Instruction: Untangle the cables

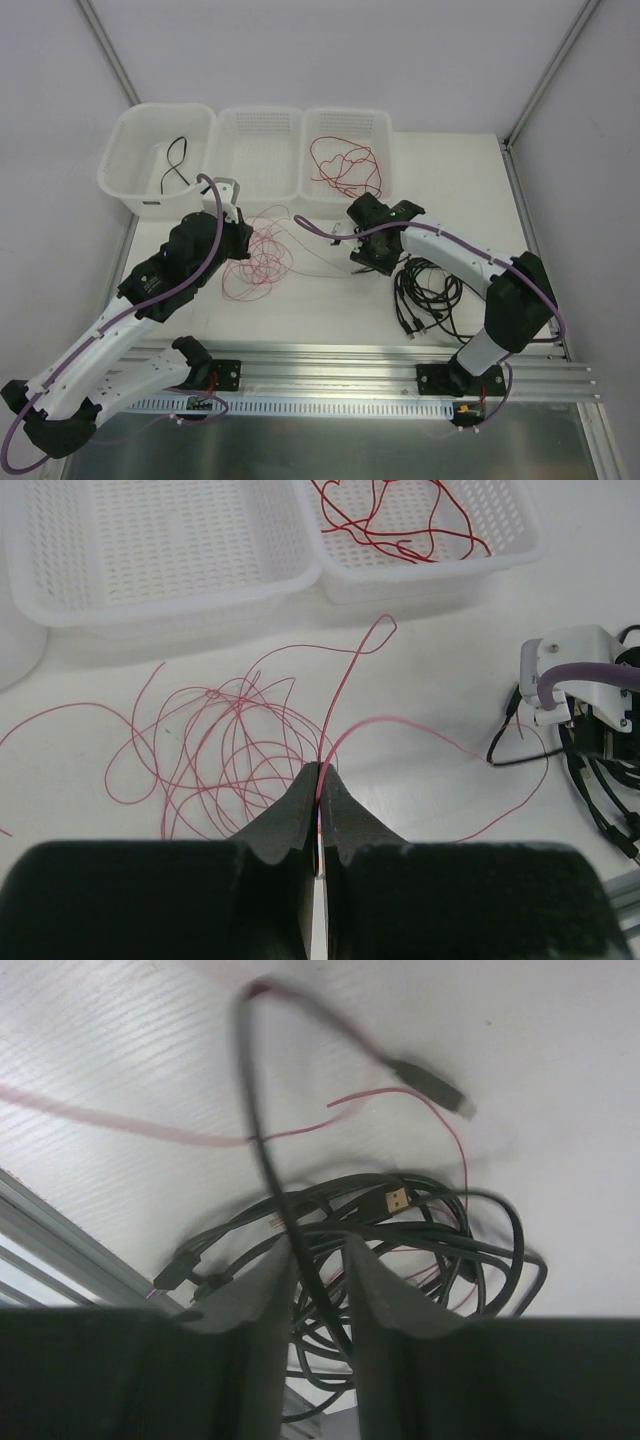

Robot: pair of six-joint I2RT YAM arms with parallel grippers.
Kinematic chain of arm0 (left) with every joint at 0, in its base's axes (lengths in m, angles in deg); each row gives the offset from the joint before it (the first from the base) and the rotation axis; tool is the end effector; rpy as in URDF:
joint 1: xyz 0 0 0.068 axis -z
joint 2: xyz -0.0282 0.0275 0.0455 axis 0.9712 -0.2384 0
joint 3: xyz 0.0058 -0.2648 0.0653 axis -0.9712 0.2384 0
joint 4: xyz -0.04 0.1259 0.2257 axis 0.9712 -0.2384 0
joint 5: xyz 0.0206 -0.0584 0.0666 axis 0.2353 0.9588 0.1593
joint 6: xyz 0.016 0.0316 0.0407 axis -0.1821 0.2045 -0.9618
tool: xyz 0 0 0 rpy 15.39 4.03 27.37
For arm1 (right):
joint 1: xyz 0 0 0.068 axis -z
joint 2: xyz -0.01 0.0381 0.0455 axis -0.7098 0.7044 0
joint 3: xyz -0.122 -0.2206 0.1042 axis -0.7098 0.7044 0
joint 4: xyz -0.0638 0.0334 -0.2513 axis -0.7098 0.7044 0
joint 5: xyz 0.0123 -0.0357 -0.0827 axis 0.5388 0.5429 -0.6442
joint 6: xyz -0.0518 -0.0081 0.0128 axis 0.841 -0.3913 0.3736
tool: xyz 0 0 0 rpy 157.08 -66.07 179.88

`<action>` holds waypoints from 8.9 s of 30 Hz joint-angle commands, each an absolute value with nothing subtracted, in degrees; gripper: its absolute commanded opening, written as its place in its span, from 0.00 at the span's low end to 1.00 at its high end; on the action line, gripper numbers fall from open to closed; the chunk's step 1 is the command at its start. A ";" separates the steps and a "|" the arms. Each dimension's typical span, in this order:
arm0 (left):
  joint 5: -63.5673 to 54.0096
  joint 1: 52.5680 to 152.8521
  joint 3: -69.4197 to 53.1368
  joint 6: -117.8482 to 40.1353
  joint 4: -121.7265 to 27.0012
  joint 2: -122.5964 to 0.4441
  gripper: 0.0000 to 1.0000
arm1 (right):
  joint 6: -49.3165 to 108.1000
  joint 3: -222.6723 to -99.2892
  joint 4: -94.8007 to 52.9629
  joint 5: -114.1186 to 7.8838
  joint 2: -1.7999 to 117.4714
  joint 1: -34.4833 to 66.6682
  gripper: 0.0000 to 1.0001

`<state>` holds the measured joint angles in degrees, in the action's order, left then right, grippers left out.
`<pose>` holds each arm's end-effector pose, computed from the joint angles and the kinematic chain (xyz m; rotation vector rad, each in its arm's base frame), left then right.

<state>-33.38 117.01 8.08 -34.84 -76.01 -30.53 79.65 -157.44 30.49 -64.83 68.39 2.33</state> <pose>0.1333 -0.0985 0.3771 0.1549 1.8323 -0.3672 0.2311 0.2113 0.2481 -1.9160 2.0666 -0.1025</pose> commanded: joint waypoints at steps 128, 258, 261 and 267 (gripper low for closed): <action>-45.13 120.60 9.18 -25.74 -75.57 -80.59 0.99 | 44.29 -138.79 18.12 -64.71 15.60 23.86 0.97; -5.49 96.49 -23.57 -34.62 -68.54 -69.10 0.99 | 38.67 -136.96 30.09 -56.99 14.02 23.86 0.97; -5.75 102.11 -13.34 -33.74 -68.54 -61.71 0.99 | 36.91 -133.88 28.15 -55.32 15.51 23.86 0.97; -6.10 109.95 5.03 -29.52 -68.54 -48.44 0.99 | 36.38 -131.41 24.64 -54.08 20.96 23.34 0.97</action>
<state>-6.89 108.37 -1.05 -32.79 -66.66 -52.78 38.29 -131.76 28.24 -55.52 19.32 23.90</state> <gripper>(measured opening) 0.990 0.969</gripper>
